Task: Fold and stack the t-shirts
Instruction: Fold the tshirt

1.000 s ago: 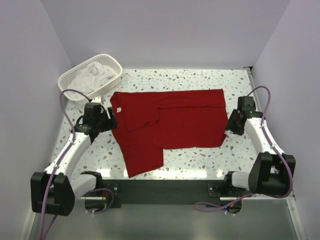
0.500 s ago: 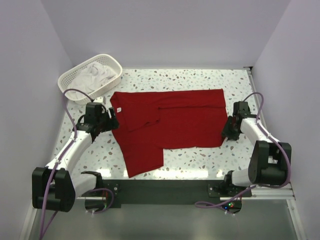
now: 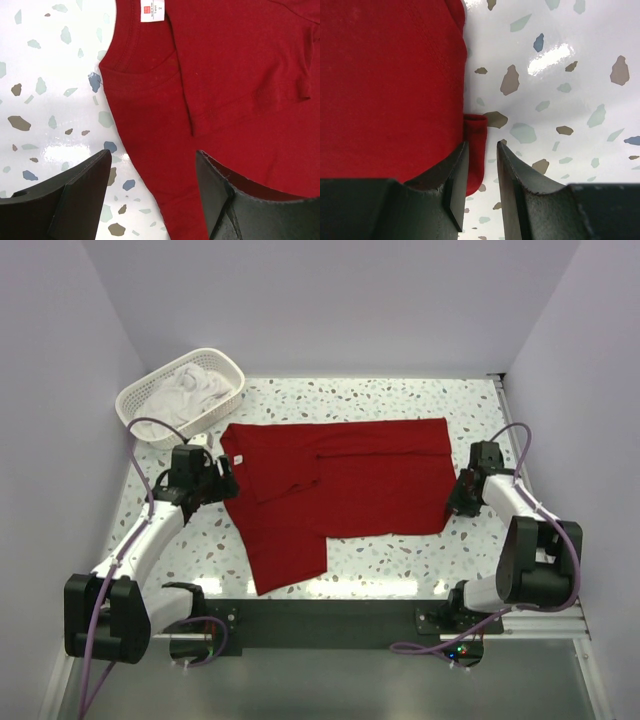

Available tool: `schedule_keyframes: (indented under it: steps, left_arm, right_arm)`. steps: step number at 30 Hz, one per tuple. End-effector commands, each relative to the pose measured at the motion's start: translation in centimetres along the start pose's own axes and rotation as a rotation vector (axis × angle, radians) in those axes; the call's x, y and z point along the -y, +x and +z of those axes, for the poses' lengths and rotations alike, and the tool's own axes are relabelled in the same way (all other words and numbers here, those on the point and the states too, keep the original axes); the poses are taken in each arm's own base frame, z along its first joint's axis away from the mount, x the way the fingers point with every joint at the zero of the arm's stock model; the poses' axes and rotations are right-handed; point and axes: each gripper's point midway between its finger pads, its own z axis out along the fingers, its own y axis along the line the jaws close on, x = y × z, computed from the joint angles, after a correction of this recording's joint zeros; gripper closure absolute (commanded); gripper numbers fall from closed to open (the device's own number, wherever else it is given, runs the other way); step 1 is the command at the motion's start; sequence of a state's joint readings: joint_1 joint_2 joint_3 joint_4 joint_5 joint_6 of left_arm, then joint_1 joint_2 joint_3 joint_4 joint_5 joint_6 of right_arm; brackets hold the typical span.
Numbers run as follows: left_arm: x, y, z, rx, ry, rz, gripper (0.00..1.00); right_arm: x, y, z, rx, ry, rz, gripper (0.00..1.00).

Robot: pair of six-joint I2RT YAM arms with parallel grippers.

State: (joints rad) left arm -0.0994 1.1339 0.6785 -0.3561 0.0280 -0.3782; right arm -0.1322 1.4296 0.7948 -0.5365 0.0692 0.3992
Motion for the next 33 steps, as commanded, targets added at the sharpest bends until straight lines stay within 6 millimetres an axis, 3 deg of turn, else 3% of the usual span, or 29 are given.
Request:
schedule_keyframes:
  steps: [1,17,19,23,26,29,33]
  left_arm:
    - [1.0,-1.3,0.2,0.043,0.045,0.023,0.28]
    - [0.8,-1.2,0.2,0.04,0.04,0.027,0.28]
    - [0.9,-1.1,0.2,0.04,0.041,0.028,0.28]
    - [0.9,-1.2,0.2,0.043,0.041,0.027,0.28]
    - [0.9,-1.1,0.2,0.039,0.043,0.027,0.28]
    - [1.0,-1.2,0.1,0.041,0.046,0.029,0.28]
    - [1.1,-1.0,0.1,0.037,0.053,0.03,0.28]
  right_arm:
    - [-0.2,-2.7,-1.0,0.095,-0.003,0.015,0.67]
    - [-0.2,-1.9,1.9,0.049,-0.017,0.001,0.69]
    - [-0.1,-1.7,2.1,0.043,-0.015,0.0,0.73]
    - [1.0,-1.0,2.0,0.018,0.017,-0.001,0.92]
    - [2.0,-0.5,1.4,0.0,0.051,0.006,1.0]
    - [2.2,-0.4,0.7,0.001,0.046,-0.001,1.0]
    - [0.7,-0.5,0.7,0.008,-0.047,0.012,1.0]
